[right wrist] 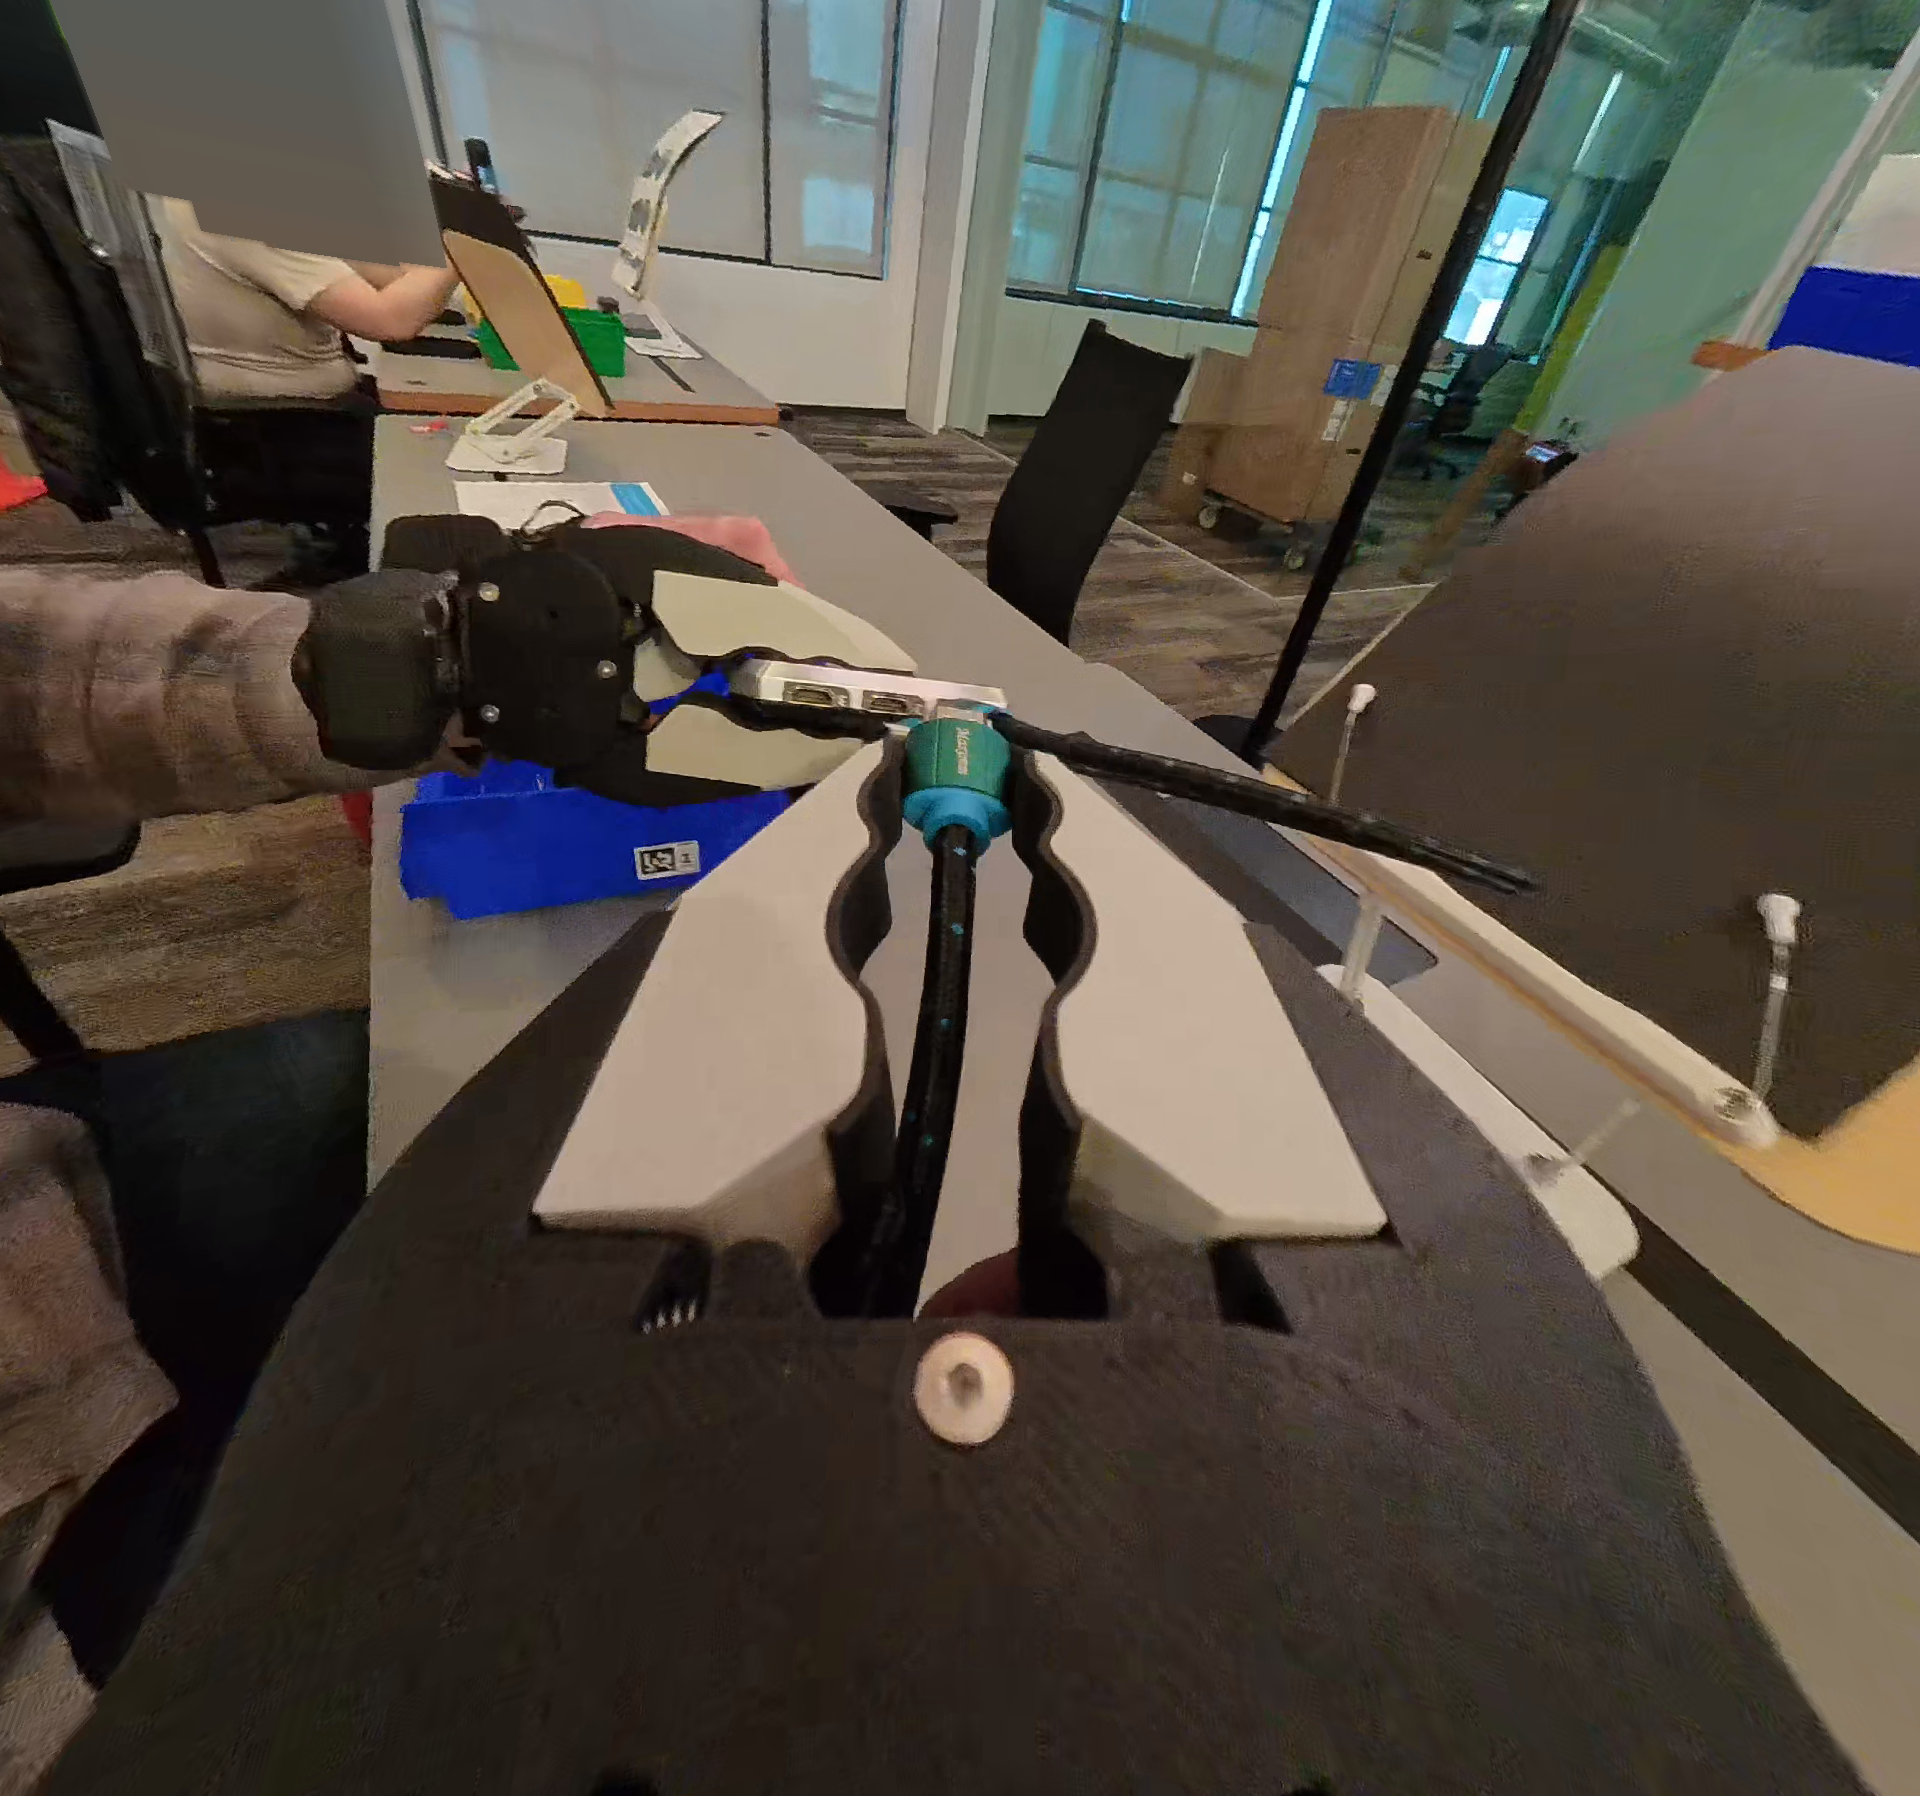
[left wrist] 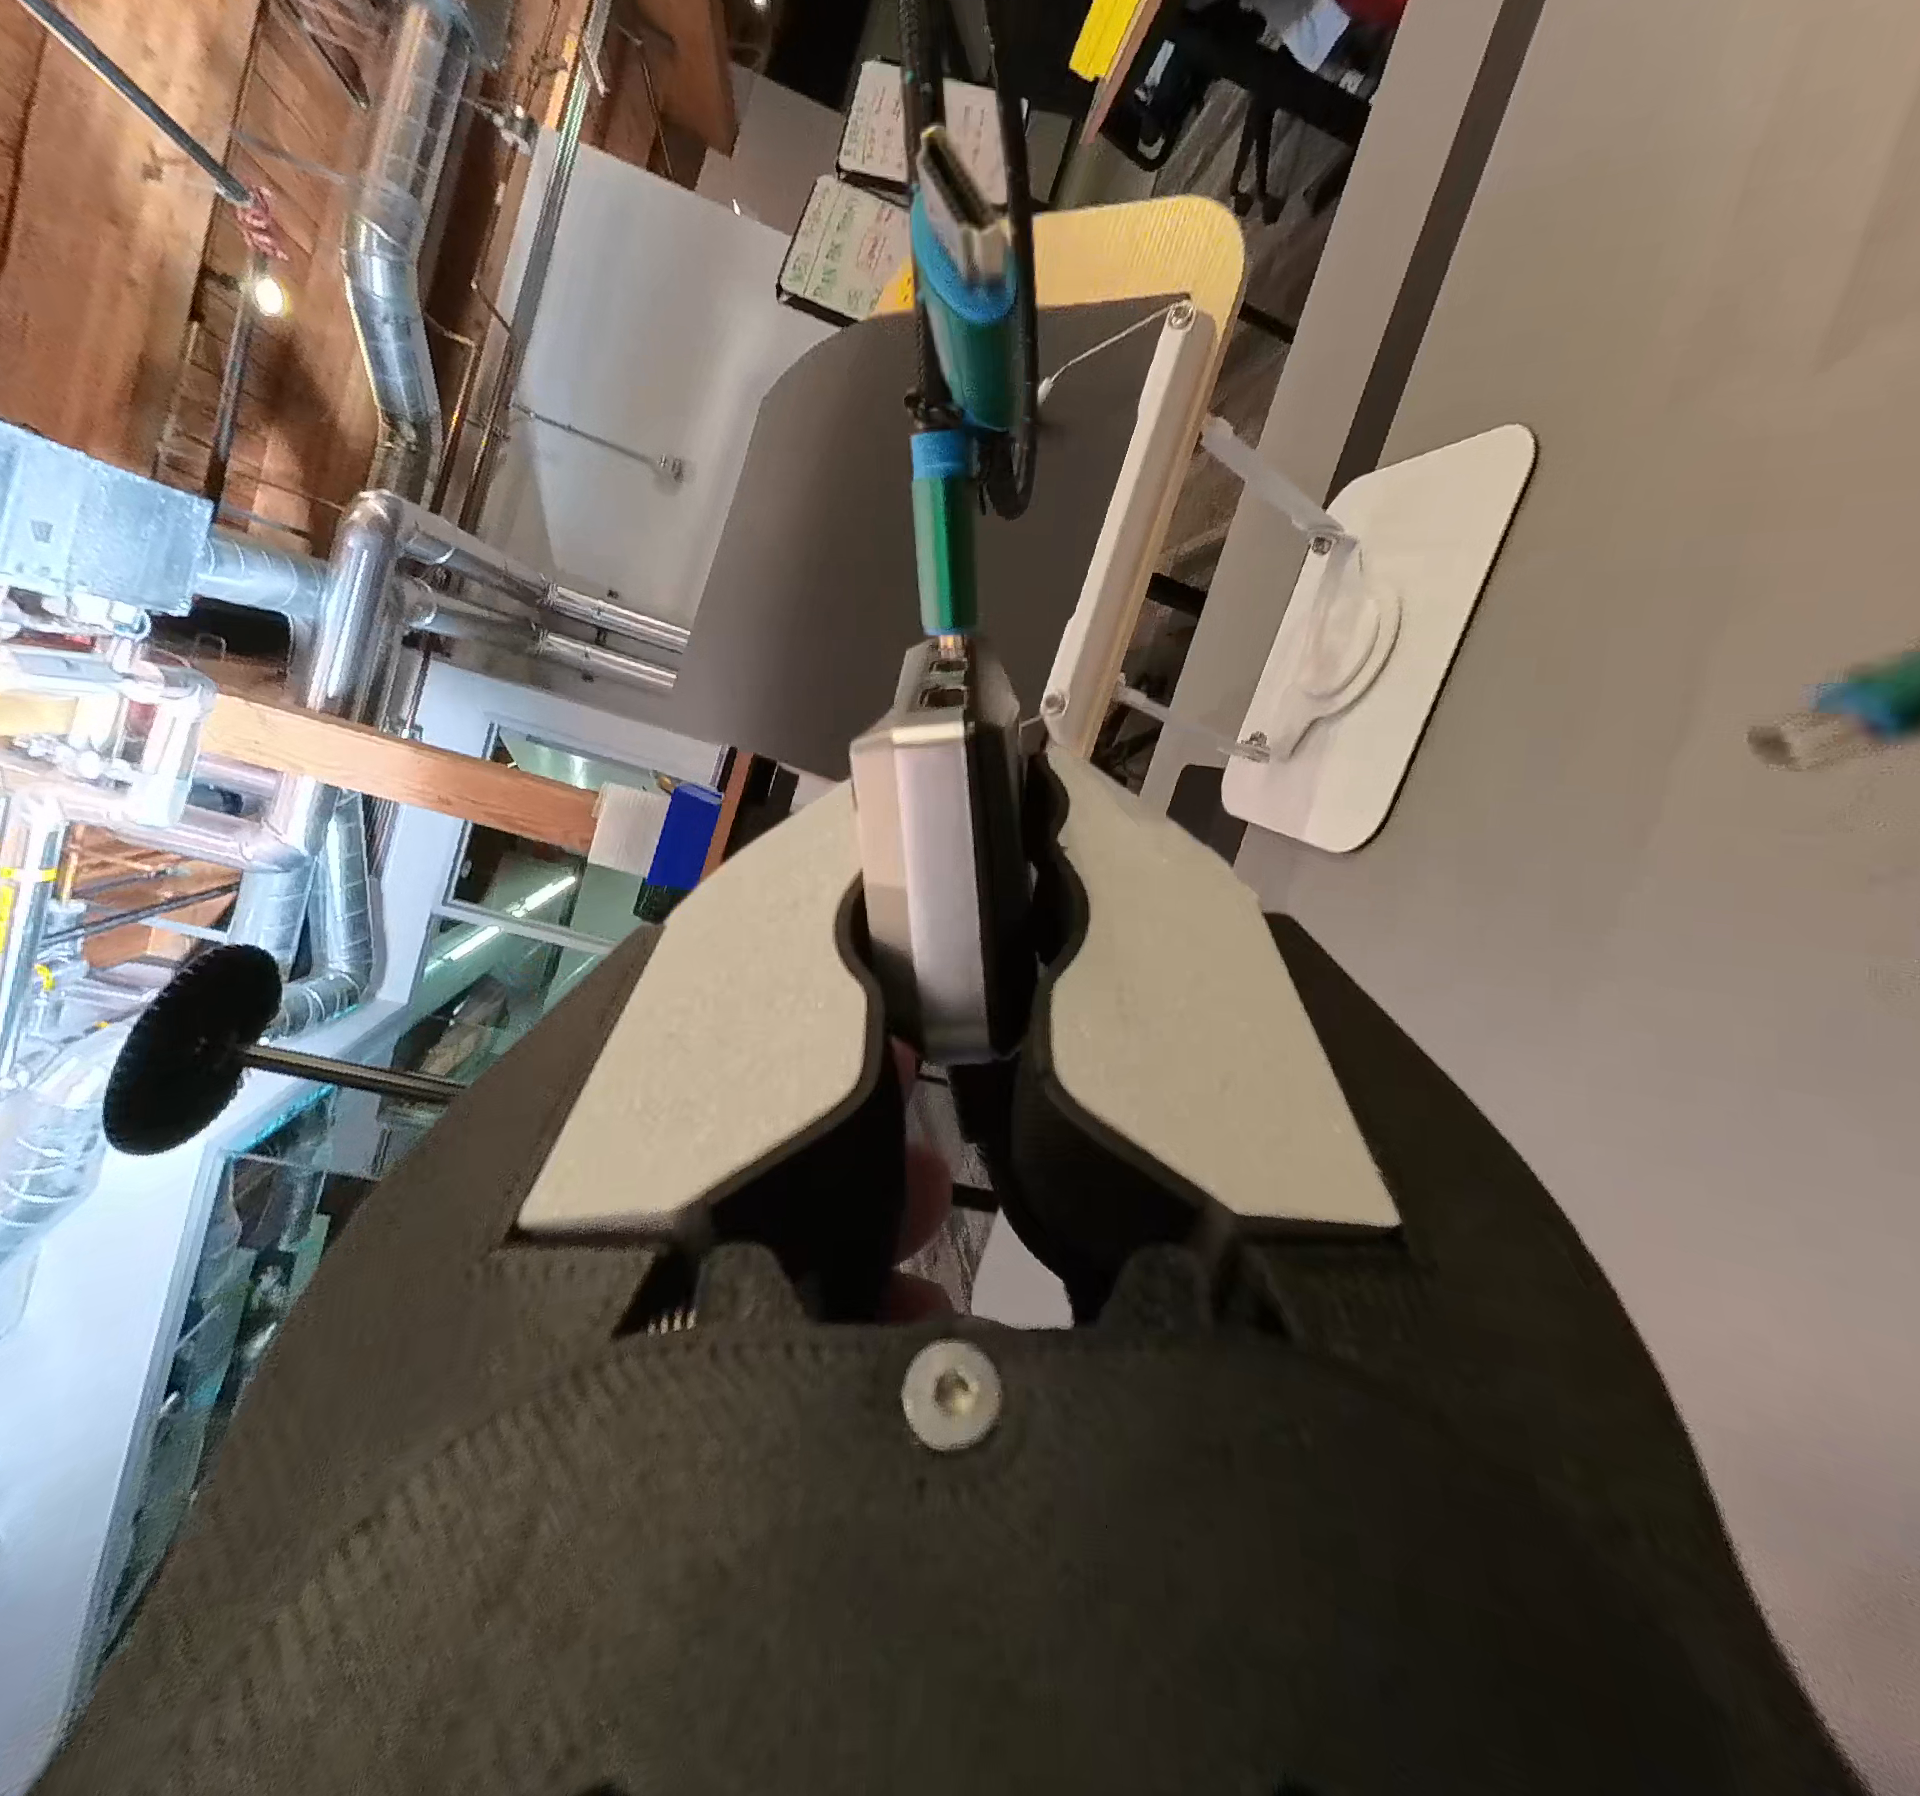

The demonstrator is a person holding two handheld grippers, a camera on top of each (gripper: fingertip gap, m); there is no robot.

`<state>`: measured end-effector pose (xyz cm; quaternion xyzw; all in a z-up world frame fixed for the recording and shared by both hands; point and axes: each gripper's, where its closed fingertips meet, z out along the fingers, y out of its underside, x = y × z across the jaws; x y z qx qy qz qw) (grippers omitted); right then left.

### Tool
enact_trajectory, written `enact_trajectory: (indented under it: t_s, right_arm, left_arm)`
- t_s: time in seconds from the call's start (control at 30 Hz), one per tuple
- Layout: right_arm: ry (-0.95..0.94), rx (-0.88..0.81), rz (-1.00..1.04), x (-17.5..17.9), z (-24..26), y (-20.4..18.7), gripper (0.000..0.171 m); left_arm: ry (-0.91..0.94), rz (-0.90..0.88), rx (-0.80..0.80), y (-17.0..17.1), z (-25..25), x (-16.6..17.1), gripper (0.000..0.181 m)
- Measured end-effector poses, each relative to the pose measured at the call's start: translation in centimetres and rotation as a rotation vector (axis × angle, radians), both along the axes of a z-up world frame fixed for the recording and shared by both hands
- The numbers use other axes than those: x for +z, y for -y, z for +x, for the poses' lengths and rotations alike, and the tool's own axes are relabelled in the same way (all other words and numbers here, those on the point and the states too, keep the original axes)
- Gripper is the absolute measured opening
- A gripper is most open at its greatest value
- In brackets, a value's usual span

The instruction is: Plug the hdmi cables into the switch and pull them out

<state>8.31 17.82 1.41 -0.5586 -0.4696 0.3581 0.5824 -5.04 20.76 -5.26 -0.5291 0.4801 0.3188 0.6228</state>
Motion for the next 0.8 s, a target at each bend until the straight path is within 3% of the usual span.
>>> enact_trajectory:
  t_s: [0.2,0.4,0.6,0.8]
  right_arm:
    - [0.026,-0.109,0.066,3.5,7.4,-1.0,0.018]
    - [0.060,-0.244,0.072,3.3,15.1,-2.2,0.018]
    - [0.096,-0.373,-0.003,-1.2,22.2,-4.3,0.018]
    - [0.177,-0.471,-0.098,-8.2,26.1,-5.8,0.018]
  left_arm:
    - [0.030,-0.052,0.046,-0.1,-2.0,-0.9,0.021]
    - [0.024,-0.057,0.031,0.2,-2.0,-1.6,0.021]
    - [0.044,-0.054,0.016,0.3,-1.3,-1.3,0.021]
    - [0.026,-0.055,0.003,0.4,-0.8,-1.5,0.021]
